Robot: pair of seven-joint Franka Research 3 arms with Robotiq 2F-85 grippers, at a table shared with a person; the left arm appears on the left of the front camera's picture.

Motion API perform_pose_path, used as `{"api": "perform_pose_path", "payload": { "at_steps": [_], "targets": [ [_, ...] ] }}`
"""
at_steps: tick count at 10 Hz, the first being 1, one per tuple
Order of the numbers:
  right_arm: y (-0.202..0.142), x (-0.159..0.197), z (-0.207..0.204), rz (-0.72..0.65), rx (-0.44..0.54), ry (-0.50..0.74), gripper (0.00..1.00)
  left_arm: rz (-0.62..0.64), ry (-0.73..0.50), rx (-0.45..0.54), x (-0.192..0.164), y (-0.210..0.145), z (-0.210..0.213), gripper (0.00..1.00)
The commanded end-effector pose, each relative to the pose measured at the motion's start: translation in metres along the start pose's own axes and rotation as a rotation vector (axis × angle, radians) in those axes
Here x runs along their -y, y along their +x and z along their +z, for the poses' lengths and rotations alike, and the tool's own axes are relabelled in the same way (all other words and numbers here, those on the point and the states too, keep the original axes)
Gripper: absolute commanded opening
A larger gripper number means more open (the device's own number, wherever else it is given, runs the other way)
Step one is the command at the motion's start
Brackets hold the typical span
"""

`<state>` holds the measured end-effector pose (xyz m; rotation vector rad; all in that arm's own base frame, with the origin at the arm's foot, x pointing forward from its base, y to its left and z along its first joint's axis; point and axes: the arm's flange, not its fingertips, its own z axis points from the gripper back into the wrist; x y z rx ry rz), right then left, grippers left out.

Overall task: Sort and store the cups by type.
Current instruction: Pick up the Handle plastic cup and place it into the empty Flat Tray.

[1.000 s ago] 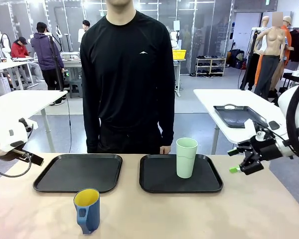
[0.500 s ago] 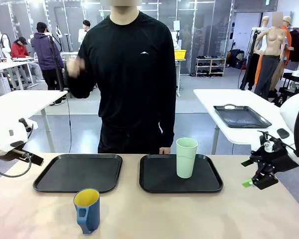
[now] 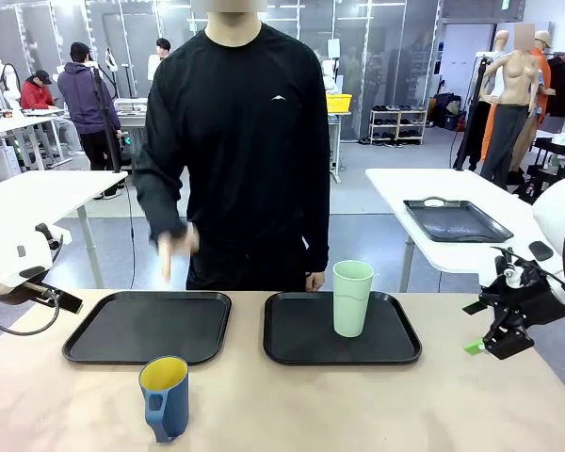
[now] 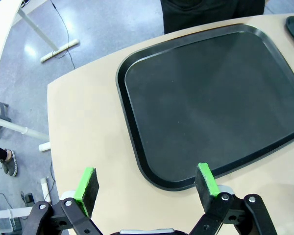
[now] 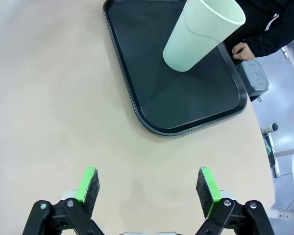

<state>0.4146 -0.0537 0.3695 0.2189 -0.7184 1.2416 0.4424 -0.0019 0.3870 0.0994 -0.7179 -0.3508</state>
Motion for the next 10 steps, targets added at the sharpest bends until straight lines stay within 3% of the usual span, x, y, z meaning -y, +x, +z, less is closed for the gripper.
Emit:
{"api": "perform_pose_path", "payload": {
  "at_steps": [1,10],
  "targets": [
    [-0.001,0.0017,-0.0033,-0.003,0.006,0.002,1.0,-0.004,0.002,0.001,-0.0007,-0.0001,0.0005,1.0],
    [-0.001,0.0017,-0.0033,-0.003,0.006,0.002,1.0,-0.004,0.002,0.001,-0.0007,-0.0001,0.0005,1.0]
  ]
}}
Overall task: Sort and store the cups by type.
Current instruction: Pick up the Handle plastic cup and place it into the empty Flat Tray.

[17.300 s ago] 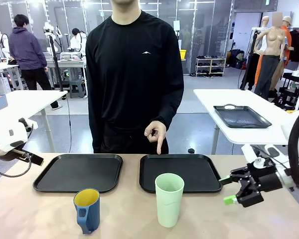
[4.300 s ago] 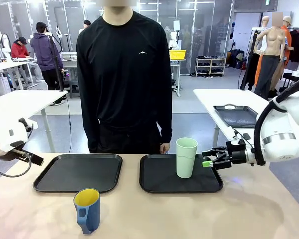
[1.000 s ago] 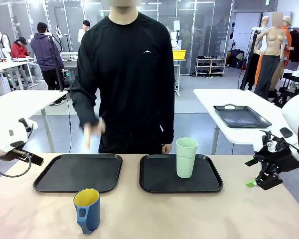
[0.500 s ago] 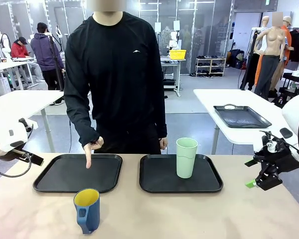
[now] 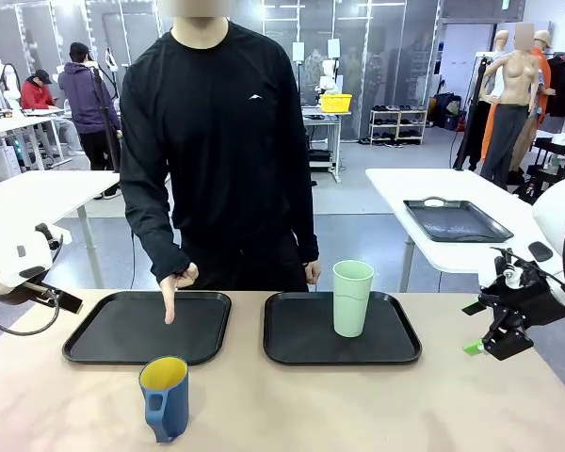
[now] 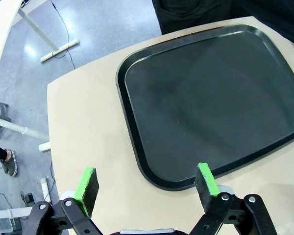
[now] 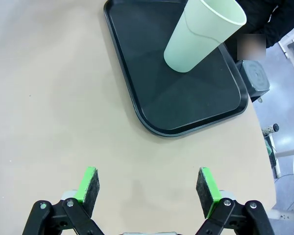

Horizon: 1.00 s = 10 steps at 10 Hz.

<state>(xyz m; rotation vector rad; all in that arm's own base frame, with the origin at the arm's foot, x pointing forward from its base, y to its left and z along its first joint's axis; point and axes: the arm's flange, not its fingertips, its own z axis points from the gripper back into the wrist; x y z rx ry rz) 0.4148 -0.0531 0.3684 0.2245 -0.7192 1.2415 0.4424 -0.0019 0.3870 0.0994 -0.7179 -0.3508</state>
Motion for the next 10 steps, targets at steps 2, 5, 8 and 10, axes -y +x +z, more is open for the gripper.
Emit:
{"api": "perform_pose_path", "payload": {
  "at_steps": [2,5,8,10],
  "targets": [
    [-0.001,0.002,-0.002,-0.002,0.002,-0.001,1.0,-0.004,0.002,0.001,-0.001,0.0,0.0,1.0],
    [-0.001,0.002,-0.002,-0.002,0.002,-0.001,1.0,-0.004,0.002,0.001,-0.001,0.0,0.0,1.0],
    [-0.001,0.002,-0.002,-0.002,0.002,-0.001,1.0,-0.088,-0.086,-0.02,-0.003,-0.002,0.003,1.0],
    [-0.001,0.002,-0.002,-0.002,0.002,-0.001,1.0,-0.209,-0.186,-0.117,-0.007,-0.011,0.016,1.0]
  ]
}}
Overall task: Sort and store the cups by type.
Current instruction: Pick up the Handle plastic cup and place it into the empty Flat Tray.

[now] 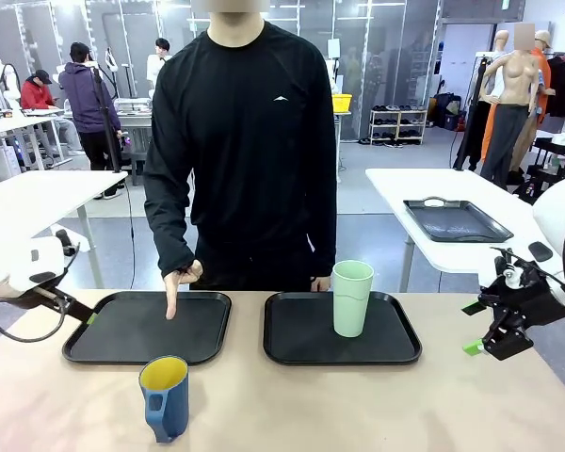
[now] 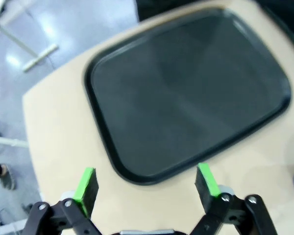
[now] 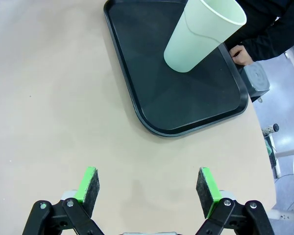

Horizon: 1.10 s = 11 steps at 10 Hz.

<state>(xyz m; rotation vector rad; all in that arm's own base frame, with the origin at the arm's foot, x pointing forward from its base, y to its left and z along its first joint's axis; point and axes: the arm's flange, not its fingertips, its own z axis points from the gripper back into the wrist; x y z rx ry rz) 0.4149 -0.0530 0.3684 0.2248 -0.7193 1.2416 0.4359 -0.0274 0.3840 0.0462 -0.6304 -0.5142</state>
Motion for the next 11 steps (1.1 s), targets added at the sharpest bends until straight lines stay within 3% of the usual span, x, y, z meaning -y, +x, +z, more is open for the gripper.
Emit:
{"api": "perform_pose_path", "payload": {
  "at_steps": [1,5,9,11],
  "targets": [
    [-0.001,0.002,-0.002,-0.002,0.002,-0.002,1.0,-0.12,-0.064,-0.101,-0.031,-0.025,0.023,1.0],
    [-0.001,0.002,-0.002,-0.002,0.002,-0.002,1.0,-0.32,-0.149,-0.081,-0.033,-0.048,0.035,1.0],
    [-0.001,0.002,-0.002,-0.002,0.002,-0.002,1.0,-0.484,-0.404,-0.034,-0.036,-0.073,0.033,1.0],
    [-0.001,0.002,-0.002,-0.002,0.002,-0.002,1.0,-0.472,-0.348,-0.032,-0.039,-0.077,0.025,1.0]
  ]
}}
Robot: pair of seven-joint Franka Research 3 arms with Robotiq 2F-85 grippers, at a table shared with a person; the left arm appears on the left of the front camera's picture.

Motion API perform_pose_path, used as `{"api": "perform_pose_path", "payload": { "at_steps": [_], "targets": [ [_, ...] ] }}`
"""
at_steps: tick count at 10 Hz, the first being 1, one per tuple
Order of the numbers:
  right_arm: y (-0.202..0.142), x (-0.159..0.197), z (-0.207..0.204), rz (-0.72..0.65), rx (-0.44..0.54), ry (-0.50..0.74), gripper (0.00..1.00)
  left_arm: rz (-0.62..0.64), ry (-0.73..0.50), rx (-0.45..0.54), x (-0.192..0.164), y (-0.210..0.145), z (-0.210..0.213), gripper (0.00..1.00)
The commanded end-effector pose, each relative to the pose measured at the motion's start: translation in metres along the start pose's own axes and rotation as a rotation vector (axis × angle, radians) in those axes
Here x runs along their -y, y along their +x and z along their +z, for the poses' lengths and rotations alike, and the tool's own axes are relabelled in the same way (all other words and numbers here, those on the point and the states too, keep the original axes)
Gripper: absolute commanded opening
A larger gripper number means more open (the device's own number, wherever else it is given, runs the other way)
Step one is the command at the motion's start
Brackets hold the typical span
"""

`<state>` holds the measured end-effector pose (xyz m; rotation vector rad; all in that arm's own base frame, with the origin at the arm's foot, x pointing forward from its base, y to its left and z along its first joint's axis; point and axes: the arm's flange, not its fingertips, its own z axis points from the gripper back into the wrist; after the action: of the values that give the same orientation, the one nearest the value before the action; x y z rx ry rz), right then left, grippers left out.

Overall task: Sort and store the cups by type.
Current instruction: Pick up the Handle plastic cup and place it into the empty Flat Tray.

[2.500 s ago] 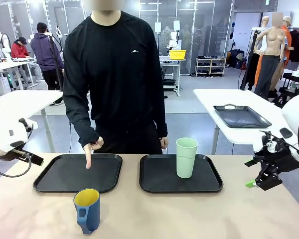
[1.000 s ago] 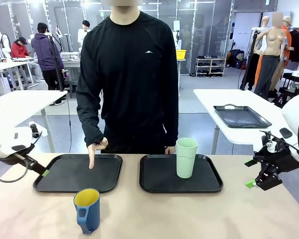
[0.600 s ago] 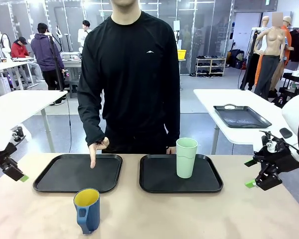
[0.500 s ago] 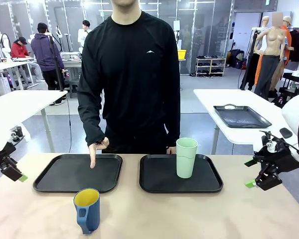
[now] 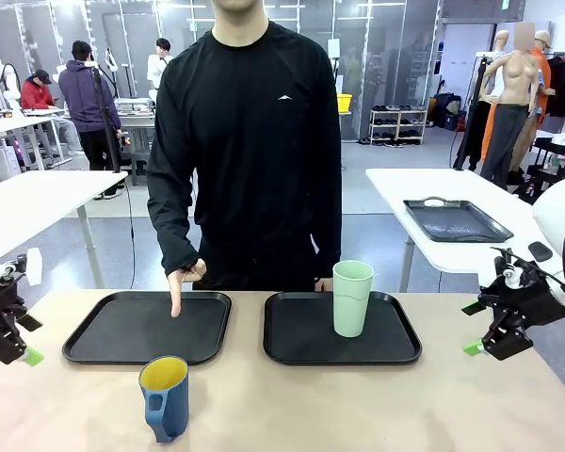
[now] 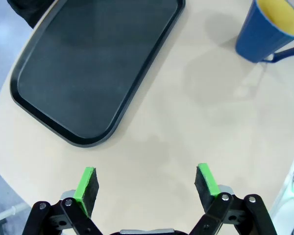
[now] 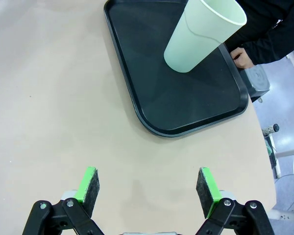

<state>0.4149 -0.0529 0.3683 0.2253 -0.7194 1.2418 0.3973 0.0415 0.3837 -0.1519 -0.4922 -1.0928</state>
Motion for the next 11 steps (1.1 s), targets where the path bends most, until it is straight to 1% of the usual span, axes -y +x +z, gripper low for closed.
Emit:
{"api": "perform_pose_path", "payload": {
  "at_steps": [1,5,6,8,9,11],
  "targets": [
    [-0.001,0.002,-0.002,-0.002,0.002,-0.002,1.0,0.004,0.011,-0.003,0.001,0.007,0.002,1.0],
    [-0.001,0.002,-0.002,-0.002,0.002,-0.002,1.0,0.007,0.013,-0.009,0.003,0.007,0.001,1.0],
    [-0.001,0.002,-0.002,-0.002,0.002,-0.002,1.0,-0.07,-0.026,-0.031,0.006,-0.007,0.004,1.0],
    [-0.001,0.002,-0.002,-0.002,0.002,-0.002,1.0,-0.13,-0.095,-0.084,0.009,-0.044,0.002,1.0],
    [-0.001,0.002,-0.002,-0.002,0.002,-0.002,1.0,-0.151,-0.098,-0.07,0.013,-0.058,-0.007,1.0],
    [-0.001,0.002,-0.002,-0.002,0.002,-0.002,1.0,-0.2,-0.07,0.053,0.021,-0.081,-0.026,1.0]
  ]
}}
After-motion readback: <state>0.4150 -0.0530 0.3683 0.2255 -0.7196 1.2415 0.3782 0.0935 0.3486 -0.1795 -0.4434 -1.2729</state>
